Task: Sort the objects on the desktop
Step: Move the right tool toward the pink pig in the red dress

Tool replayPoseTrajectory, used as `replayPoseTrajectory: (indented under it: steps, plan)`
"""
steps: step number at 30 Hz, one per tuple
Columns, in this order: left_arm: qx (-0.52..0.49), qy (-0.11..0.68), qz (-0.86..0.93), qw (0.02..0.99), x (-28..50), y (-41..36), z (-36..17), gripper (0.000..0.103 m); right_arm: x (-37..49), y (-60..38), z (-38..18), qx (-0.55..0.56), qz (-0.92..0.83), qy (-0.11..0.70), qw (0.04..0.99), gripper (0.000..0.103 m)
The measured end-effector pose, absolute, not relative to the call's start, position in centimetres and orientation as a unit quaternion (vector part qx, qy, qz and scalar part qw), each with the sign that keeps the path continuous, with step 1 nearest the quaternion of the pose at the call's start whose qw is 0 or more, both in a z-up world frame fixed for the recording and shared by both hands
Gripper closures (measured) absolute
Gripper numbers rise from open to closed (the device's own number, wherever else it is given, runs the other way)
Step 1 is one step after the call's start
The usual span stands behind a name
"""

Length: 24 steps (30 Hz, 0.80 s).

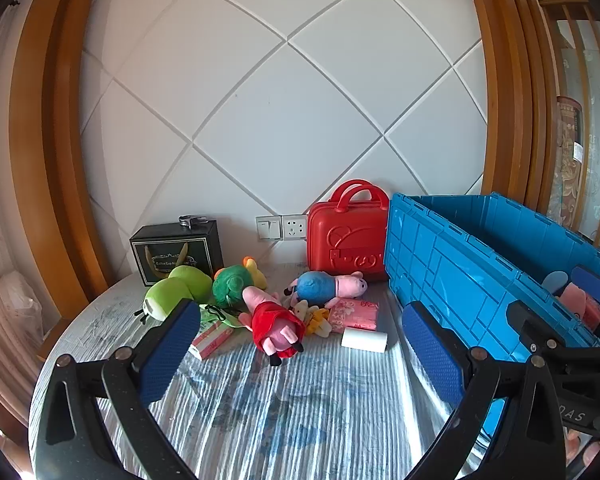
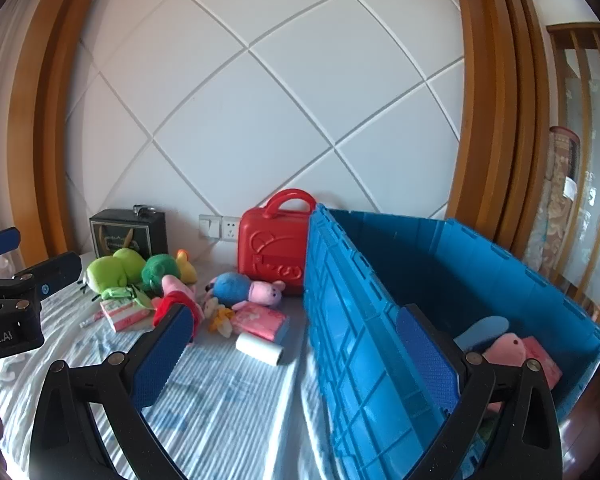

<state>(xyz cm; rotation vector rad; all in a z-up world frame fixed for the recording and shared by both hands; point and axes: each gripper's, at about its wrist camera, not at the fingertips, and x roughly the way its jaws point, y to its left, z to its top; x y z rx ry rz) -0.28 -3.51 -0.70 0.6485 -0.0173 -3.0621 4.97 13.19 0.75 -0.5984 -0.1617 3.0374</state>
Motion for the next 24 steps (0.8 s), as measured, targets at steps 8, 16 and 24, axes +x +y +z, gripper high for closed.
replayPoseTrajectory:
  steps: [8,16,24]
  plan:
    - [0.214,-0.005,-0.977,0.004,-1.2,-4.3,-1.1,0.001,3.9,12.3,0.5,-0.201,0.978,-0.058,0.017,0.000]
    - [0.227,-0.008,-0.974,0.009,-3.1,-5.9,-2.2,0.001,1.7,11.2,-0.5,-0.218,0.974,-0.059,0.012,0.000]
    - [0.280,0.003,-0.959,0.042,-7.3,-10.5,-6.3,0.001,-3.0,10.0,-4.2,-0.277,0.960,-0.052,0.003,0.000]
